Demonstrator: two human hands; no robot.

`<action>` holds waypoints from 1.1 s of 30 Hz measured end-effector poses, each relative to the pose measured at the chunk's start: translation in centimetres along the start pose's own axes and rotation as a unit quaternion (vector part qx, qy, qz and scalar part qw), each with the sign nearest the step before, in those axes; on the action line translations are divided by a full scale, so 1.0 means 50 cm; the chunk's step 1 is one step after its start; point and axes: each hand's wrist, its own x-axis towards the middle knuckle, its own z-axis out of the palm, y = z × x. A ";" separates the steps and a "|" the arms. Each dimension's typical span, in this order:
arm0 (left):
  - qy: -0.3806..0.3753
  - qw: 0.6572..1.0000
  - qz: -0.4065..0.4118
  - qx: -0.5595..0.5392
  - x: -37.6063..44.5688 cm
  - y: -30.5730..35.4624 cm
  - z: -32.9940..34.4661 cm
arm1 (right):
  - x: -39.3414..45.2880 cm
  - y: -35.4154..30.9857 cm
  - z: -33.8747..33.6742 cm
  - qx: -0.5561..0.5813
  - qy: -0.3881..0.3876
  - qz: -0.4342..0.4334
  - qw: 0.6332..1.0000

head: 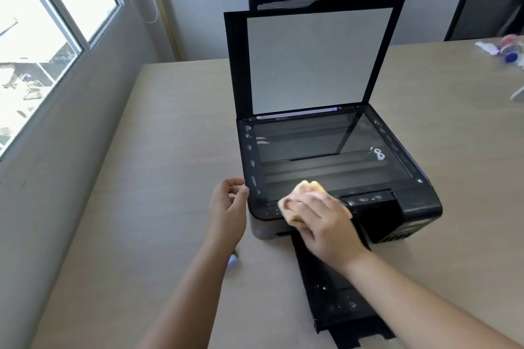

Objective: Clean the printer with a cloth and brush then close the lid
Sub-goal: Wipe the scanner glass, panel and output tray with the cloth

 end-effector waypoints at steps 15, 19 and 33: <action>0.013 0.999 0.038 0.003 0.040 -0.009 0.025 | 0.017 -0.027 0.025 0.014 -0.001 0.002 1.000; 0.010 0.999 0.040 0.022 0.067 -0.018 0.020 | -0.039 0.086 -0.030 -0.047 0.057 0.073 0.995; -0.034 0.997 -0.048 -0.054 0.122 0.006 0.015 | -0.013 -0.017 0.056 0.015 0.001 -0.064 0.998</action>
